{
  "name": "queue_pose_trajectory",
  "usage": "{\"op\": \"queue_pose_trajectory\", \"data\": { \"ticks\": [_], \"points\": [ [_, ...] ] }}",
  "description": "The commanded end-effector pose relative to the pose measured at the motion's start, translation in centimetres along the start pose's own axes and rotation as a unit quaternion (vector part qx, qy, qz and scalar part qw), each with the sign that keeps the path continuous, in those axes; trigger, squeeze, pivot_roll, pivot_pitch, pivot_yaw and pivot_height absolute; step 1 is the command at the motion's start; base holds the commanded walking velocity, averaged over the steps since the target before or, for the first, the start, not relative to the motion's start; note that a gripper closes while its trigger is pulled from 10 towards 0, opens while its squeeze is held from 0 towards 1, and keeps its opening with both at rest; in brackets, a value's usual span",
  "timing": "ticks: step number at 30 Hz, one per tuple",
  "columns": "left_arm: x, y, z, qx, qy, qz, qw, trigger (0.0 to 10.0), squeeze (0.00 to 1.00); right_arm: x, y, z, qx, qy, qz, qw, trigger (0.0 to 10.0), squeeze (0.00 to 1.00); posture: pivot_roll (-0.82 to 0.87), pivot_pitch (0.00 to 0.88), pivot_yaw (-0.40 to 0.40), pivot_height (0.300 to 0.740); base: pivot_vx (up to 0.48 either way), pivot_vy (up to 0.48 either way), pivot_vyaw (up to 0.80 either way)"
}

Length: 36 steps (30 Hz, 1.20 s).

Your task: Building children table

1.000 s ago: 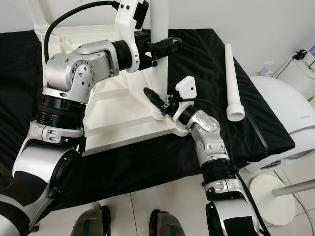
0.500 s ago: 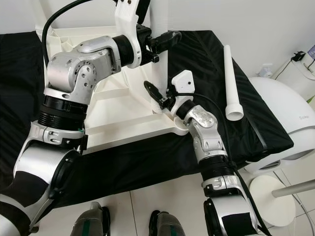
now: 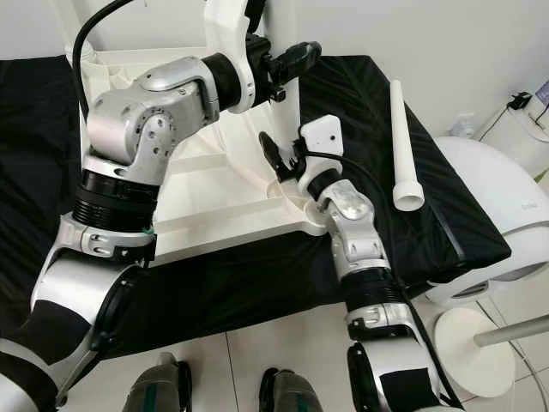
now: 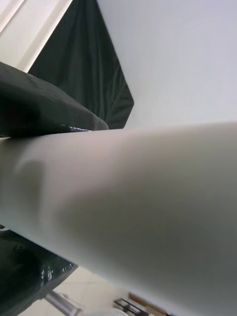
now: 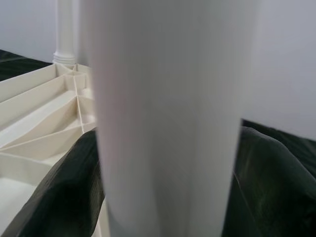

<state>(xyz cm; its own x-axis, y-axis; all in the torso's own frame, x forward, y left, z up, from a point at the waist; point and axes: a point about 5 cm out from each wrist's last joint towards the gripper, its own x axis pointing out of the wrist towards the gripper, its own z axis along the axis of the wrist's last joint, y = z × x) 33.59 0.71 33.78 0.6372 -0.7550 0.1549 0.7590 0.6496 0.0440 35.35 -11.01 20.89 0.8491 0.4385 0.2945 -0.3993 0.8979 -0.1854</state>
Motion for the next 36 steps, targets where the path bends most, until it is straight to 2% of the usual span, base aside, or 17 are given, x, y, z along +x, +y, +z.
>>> {"op": "queue_pose_trajectory", "data": {
  "ticks": [1,4,6,12,15,20,27,32,33,34,35,36],
  "points": [
    [0.2,-0.7,1.0,0.034,-0.017,0.012,0.999,10.0,0.0,0.2,0.3,0.3,-0.015,-0.002,0.002,1.0,10.0,0.0,0.04,0.046,-0.086,0.74,0.0,0.0,0.0],
    [0.5,-0.9,0.8,0.052,-0.014,0.039,0.998,10.0,0.0,0.6,0.9,0.2,-0.014,0.005,-0.023,1.0,10.0,0.0,0.04,0.062,-0.085,0.74,0.0,0.0,0.0],
    [0.7,-1.0,0.5,0.069,-0.01,0.055,0.996,10.0,0.0,0.7,1.1,0.2,-0.03,0.005,-0.036,0.999,10.0,0.0,0.04,0.062,-0.085,0.74,0.0,0.0,0.0],
    [1.1,-0.9,0.0,0.089,-0.007,0.109,0.99,10.0,0.0,0.9,1.2,0.2,-0.041,0.004,-0.12,0.992,10.0,0.0,0.04,0.081,-0.086,0.74,0.0,0.0,0.0],
    [1.3,-0.8,-0.2,0.086,-0.005,0.13,0.988,10.0,0.0,0.8,1.4,0.6,-0.046,-0.008,-0.153,0.987,10.0,0.0,0.04,0.085,-0.088,0.74,0.0,0.0,0.0],
    [1.3,-0.8,-0.3,0.089,-0.006,0.139,0.986,10.0,0.0,0.6,1.5,0.6,-0.043,-0.011,-0.173,0.984,10.0,0.0,0.04,0.085,-0.088,0.74,0.0,0.0,0.0],
    [1.5,-0.9,-0.1,0.09,-0.012,0.151,0.984,10.0,0.0,-0.1,2.8,0.6,-0.041,-0.035,-0.219,0.974,10.0,0.0,0.04,0.094,-0.096,0.74,0.0,0.0,0.0],
    [1.5,-0.9,0.0,0.092,-0.014,0.151,0.984,10.0,0.0,-0.4,2.7,0.5,-0.042,-0.031,-0.239,0.97,10.0,0.0,0.04,0.094,-0.098,0.74,0.0,0.0,0.0],
    [1.6,-0.9,0.0,0.092,-0.014,0.151,0.984,10.0,0.0,-0.4,2.5,0.6,-0.044,-0.03,-0.242,0.969,8.4,0.0,0.04,0.093,-0.1,0.74,0.0,0.0,0.0],
    [1.6,-0.9,0.1,0.093,-0.014,0.151,0.984,10.0,0.0,-0.5,2.4,0.6,-0.043,-0.031,-0.247,0.968,8.0,0.0,0.04,0.093,-0.1,0.74,0.0,0.0,0.0],
    [1.6,-0.9,0.1,0.094,-0.014,0.151,0.984,10.0,0.0,-0.4,2.3,0.6,-0.04,-0.031,-0.249,0.967,7.1,0.0,0.04,0.093,-0.1,0.74,0.0,0.0,0.0],
    [1.6,-0.9,0.1,0.094,-0.014,0.151,0.984,10.0,0.0,-0.5,2.3,0.6,-0.038,-0.032,-0.251,0.967,7.1,0.0,0.04,0.093,-0.1,0.74,0.0,0.0,0.0]
  ]
}}
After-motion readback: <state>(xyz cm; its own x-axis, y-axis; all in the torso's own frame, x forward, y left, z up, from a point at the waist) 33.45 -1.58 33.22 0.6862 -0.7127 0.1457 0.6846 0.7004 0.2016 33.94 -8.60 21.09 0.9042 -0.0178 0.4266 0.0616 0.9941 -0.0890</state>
